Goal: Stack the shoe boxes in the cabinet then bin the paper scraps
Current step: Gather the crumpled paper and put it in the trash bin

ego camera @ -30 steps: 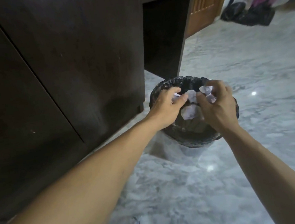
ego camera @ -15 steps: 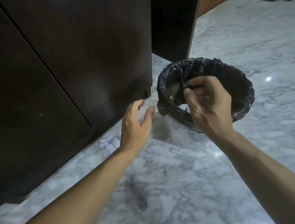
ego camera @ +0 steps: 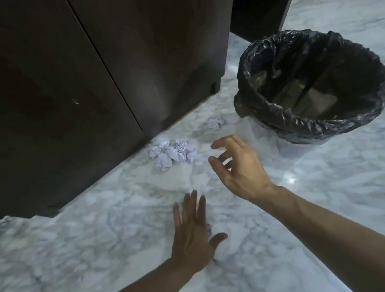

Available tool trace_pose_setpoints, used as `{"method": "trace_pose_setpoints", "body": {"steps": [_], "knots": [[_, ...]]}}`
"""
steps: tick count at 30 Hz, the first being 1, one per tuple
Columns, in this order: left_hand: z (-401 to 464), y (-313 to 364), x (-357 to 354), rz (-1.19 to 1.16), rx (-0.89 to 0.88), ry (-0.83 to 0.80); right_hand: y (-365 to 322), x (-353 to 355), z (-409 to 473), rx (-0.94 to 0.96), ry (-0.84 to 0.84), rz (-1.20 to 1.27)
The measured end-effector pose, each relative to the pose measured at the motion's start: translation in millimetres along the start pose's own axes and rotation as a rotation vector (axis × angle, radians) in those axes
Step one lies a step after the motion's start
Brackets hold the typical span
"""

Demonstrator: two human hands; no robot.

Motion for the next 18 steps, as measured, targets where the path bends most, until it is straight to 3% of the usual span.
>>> {"method": "trace_pose_setpoints", "body": {"steps": [5, 11, 18], "knots": [[10.9, -5.0, -11.9, 0.084, 0.047, -0.005, 32.8, -23.5, -1.2, -0.078, -0.056, -0.028], [30.0, -55.1, -2.9, -0.027, 0.277, 0.088, 69.4, -50.2, 9.4, -0.219, -0.176, -0.118], [70.6, -116.1, 24.5, -0.123, 0.386, 0.211, 102.2, -62.0, 50.4, -0.258, -0.224, -0.291]]}}
Point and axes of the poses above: each hand's wrist, its own z-axis towards the middle knuckle, its own x-axis out of the back of the hand, y = z × x, the point moved 8 cm from there along z, towards the middle knuckle, and after that the axes turned 12 degrees about -y, right-handed, at the moved point
